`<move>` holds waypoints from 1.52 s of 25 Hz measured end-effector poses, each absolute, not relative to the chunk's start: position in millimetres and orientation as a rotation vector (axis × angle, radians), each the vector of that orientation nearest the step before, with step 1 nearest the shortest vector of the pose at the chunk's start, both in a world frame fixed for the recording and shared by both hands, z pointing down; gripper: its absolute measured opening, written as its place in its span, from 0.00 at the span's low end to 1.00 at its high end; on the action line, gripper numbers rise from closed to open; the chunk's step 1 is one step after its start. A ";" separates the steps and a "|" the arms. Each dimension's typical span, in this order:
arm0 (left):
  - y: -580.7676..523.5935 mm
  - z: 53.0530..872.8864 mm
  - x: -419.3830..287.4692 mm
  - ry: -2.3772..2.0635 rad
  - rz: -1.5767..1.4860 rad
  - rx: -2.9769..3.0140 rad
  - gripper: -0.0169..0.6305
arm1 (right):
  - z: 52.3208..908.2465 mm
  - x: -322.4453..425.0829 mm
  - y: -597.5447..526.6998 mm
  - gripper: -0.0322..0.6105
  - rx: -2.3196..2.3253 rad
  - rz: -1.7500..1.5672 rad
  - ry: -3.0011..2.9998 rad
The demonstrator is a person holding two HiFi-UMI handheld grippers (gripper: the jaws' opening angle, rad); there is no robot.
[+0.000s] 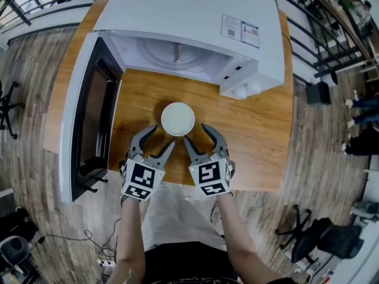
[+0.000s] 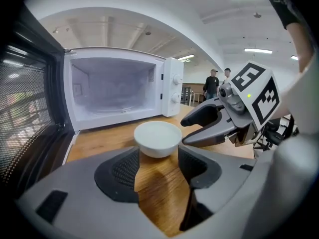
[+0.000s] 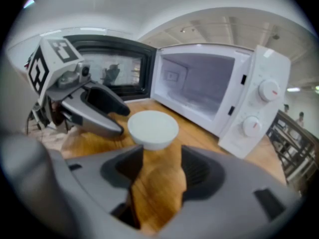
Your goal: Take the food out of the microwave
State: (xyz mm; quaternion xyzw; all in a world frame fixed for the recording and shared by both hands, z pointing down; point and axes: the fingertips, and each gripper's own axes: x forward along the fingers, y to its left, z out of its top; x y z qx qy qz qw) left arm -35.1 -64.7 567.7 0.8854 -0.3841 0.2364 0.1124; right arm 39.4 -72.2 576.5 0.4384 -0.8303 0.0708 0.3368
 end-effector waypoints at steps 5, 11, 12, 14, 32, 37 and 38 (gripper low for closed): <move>-72.1 544.7 -41.5 -1.212 0.558 2.581 0.27 | 560.7 53.3 -77.4 0.28 1.251 0.217 -2.190; -78.1 531.7 -44.5 -1.299 0.529 2.576 0.09 | 551.3 62.4 -85.6 0.12 1.341 0.256 -2.193; -78.5 530.5 -44.6 -1.310 0.523 2.570 0.08 | 549.9 62.6 -86.3 0.12 1.346 0.263 -2.198; -78.9 528.9 -45.6 -1.332 0.515 2.554 0.08 | 546.0 62.0 -87.3 0.11 1.357 0.282 -2.217; -84.4 415.2 -54.6 -1.546 0.255 2.567 0.07 | 428.3 79.3 -82.8 0.10 1.521 0.240 -2.409; -73.4 351.6 -54.3 -1.569 0.081 2.610 0.07 | 375.4 94.2 -64.0 0.10 1.563 0.226 -2.488; -69.4 340.7 -53.7 -1.568 0.061 2.618 0.07 | 365.4 97.5 -58.4 0.10 1.566 0.214 -2.500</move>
